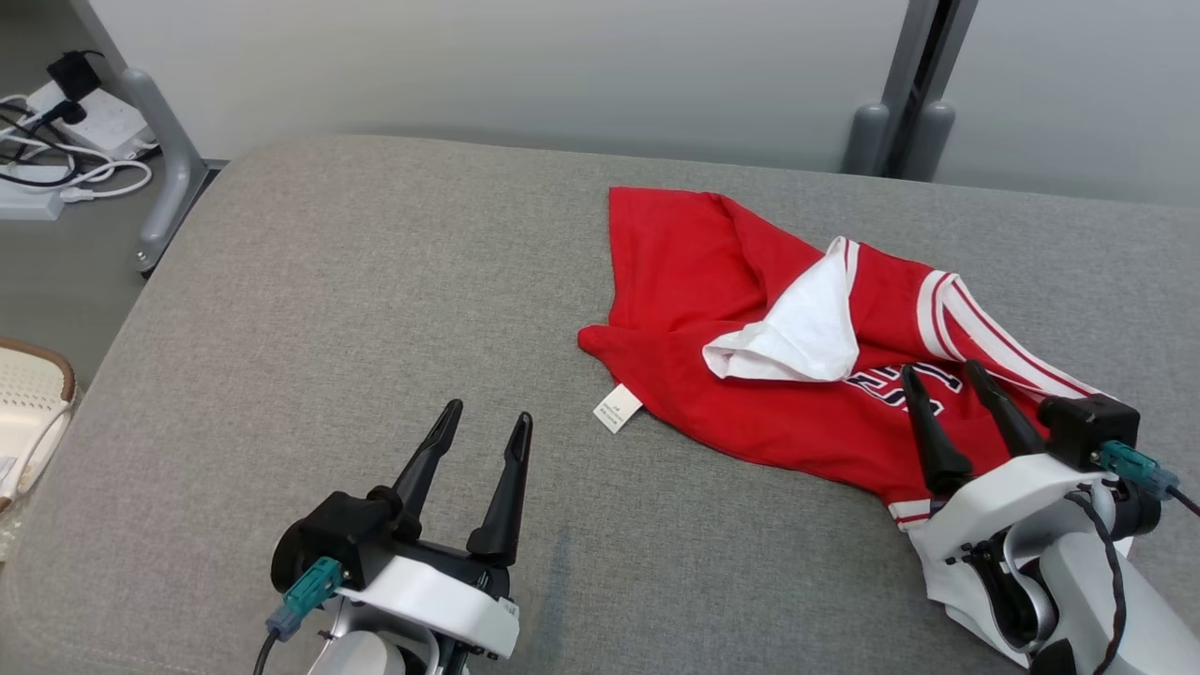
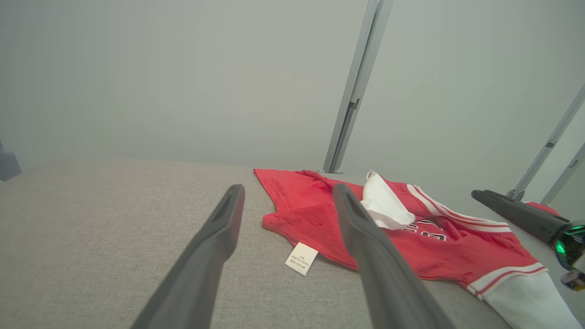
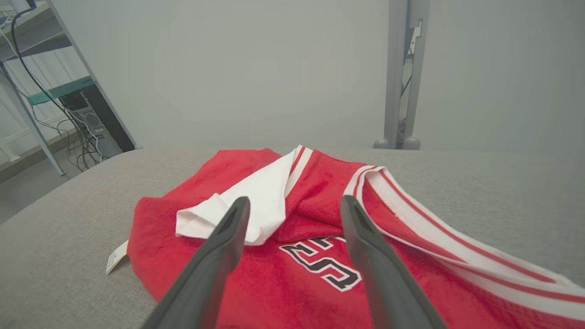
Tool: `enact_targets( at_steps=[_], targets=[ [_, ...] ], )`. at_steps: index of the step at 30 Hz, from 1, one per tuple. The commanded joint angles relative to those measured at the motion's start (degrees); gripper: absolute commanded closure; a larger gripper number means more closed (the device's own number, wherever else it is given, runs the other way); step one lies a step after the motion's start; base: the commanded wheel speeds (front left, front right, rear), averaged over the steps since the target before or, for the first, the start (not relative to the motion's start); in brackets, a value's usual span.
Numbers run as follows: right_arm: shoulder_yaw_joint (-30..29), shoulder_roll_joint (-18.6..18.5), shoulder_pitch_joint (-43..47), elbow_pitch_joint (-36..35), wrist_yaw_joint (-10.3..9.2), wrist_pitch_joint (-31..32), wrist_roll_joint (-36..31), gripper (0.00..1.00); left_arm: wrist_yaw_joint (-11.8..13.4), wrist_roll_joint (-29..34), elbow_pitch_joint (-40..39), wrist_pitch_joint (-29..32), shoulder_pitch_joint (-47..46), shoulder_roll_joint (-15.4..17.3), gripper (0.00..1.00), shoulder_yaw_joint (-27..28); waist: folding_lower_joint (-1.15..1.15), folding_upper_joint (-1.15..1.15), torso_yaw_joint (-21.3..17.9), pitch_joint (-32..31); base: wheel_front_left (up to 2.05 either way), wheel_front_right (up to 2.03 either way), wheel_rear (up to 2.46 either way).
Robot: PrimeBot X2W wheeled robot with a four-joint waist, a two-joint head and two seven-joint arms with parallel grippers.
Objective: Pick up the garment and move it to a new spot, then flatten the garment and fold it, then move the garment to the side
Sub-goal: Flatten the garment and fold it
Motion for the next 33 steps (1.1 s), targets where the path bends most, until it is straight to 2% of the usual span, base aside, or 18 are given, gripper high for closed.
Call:
enact_targets(
  at_steps=[1,11,16,22,23,24,33],
  targets=[
    [1.49,-0.33,-1.86,2.44,-0.02,-0.21,1.99,0.00,0.32,-0.33,-0.03,-0.14,-0.32,0.25,0.00,-0.31,0.00,0.00,1.11,0.69,0.00,0.00,0.00],
    [8.64,-1.07,-9.91,16.12,-0.02,2.32,13.04,0.00,0.74,-1.34,-0.08,-0.14,-1.42,0.24,0.00,-2.14,0.00,0.00,5.46,2.66,0.00,0.00,0.00],
    [9.69,-1.02,-11.56,18.78,-0.01,3.27,19.37,0.00,0.89,-1.51,-0.13,-0.15,-1.13,0.26,0.00,-2.75,0.00,0.00,6.79,3.00,0.00,0.00,0.00],
    [12.06,-1.49,-12.87,20.10,-0.01,3.71,23.07,0.00,1.01,-1.54,-0.23,-0.14,-1.34,0.26,0.00,-2.89,0.00,0.00,7.49,3.40,0.00,0.00,0.00],
    [12.73,-1.50,-13.15,20.21,-0.01,3.78,23.54,0.16,1.05,-1.54,-0.25,-0.14,-1.45,0.26,0.00,-2.91,0.00,0.00,7.60,3.44,0.00,0.00,0.00],
    [13.40,-1.55,-13.45,20.21,-0.01,3.69,24.00,1.00,0.99,-1.51,-0.25,-0.14,-1.53,0.26,0.00,-2.97,0.00,0.00,7.70,3.45,0.00,0.00,0.00],
    [16.97,-2.74,-15.84,20.05,-0.01,1.64,27.63,1.00,1.27,-0.83,-0.33,-0.15,-1.07,0.26,0.00,-3.31,0.00,0.00,7.89,3.01,0.00,0.00,0.00]
  ],
)
